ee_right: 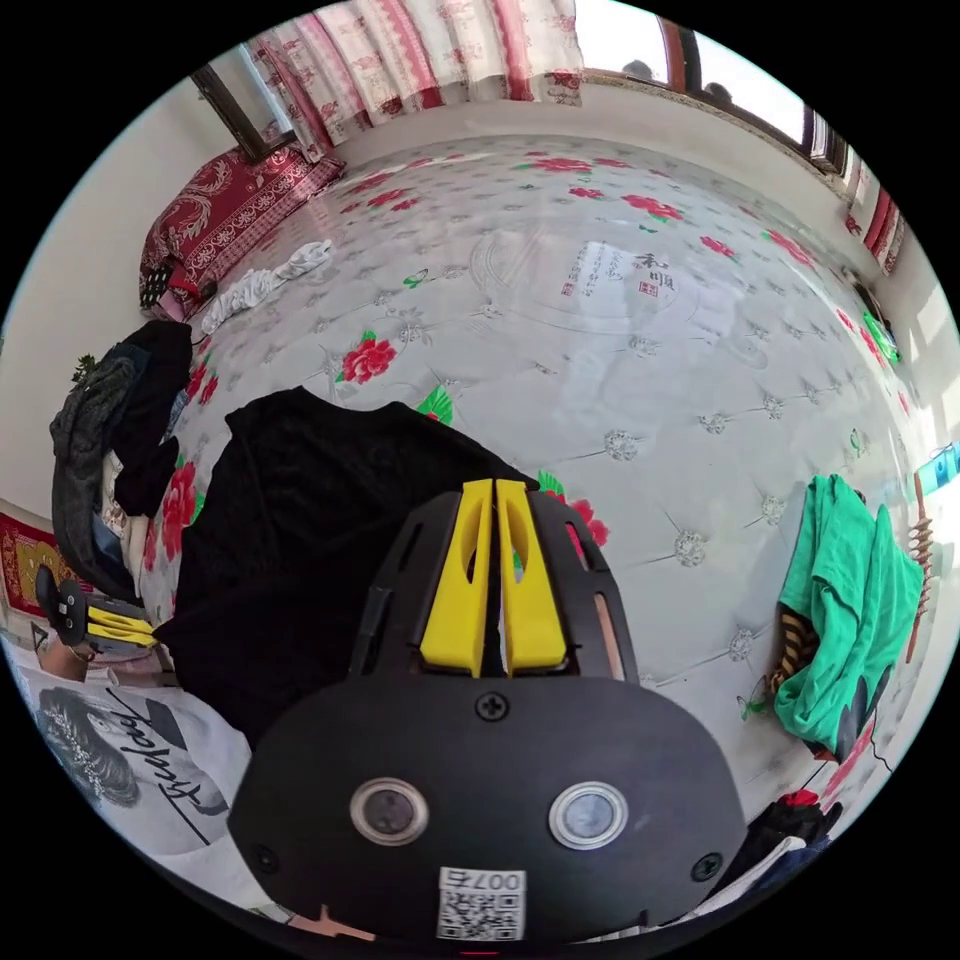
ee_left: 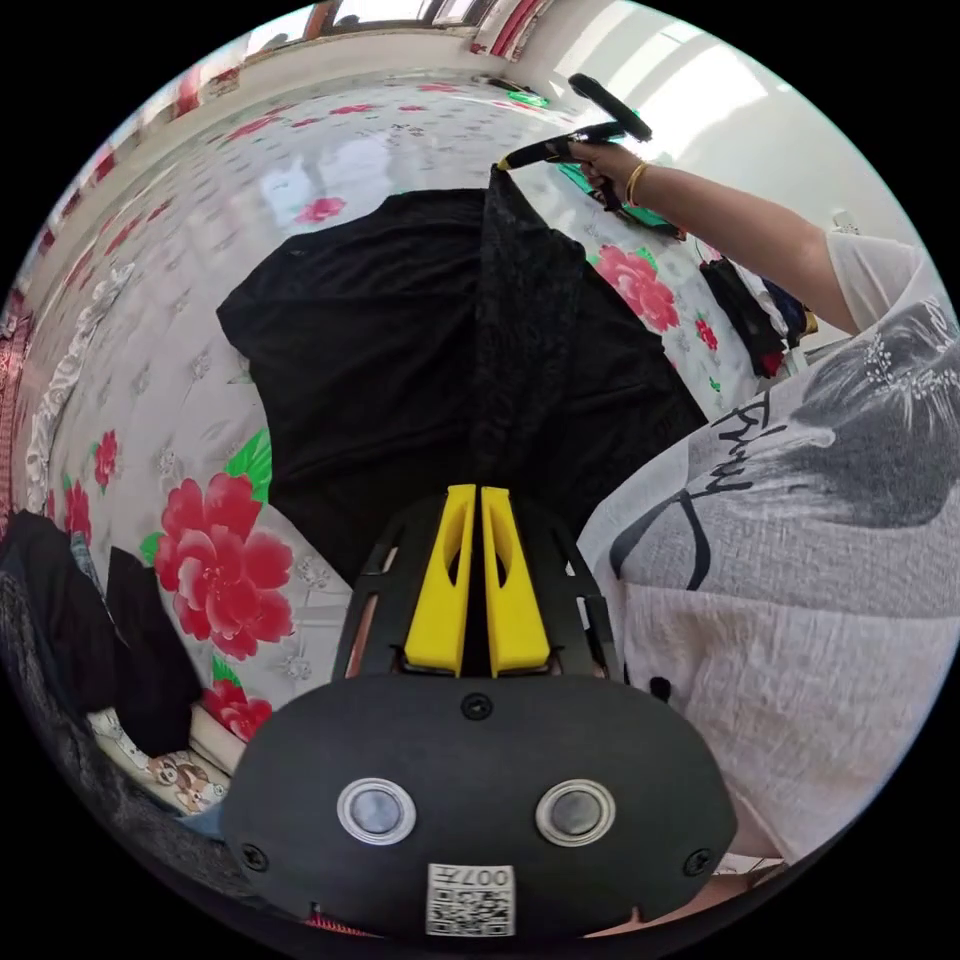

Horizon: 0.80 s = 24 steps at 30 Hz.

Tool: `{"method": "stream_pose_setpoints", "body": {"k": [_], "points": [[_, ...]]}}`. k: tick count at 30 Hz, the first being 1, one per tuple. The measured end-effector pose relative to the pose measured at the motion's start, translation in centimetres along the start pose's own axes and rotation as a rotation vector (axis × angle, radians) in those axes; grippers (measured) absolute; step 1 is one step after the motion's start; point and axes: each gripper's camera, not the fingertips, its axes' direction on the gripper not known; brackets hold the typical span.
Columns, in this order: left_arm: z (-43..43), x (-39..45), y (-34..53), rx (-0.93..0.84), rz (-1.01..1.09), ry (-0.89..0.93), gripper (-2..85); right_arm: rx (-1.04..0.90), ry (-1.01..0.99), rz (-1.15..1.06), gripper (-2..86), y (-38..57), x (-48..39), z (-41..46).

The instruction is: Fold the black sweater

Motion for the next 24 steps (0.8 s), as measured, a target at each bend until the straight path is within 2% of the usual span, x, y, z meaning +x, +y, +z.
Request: {"method": "stream_pose_setpoints", "body": {"k": [4, 9, 16, 24], "points": [[2.6, -3.3, 0.7, -0.086, -0.115, 0.133, -0.9, -0.091, -0.053, 0.035, 1.3, 0.1, -0.4, 2.6], [2.7, -4.2, 1.8, -0.089, -0.105, 0.096, -0.9, -0.013, 0.033, -0.084, 1.7, 5.0, -1.0, -1.0], [2.3, -5.8, 2.5, -0.109, -0.109, 0.148, -0.8, -0.147, 0.093, -0.217, 2.2, 12.6, -1.2, -0.3], [1.9, -6.0, 4.4, -0.174, -0.146, 0.155, -0.8, -0.248, 0.145, -0.324, 2.2, 12.9, -3.7, 4.8]]}}
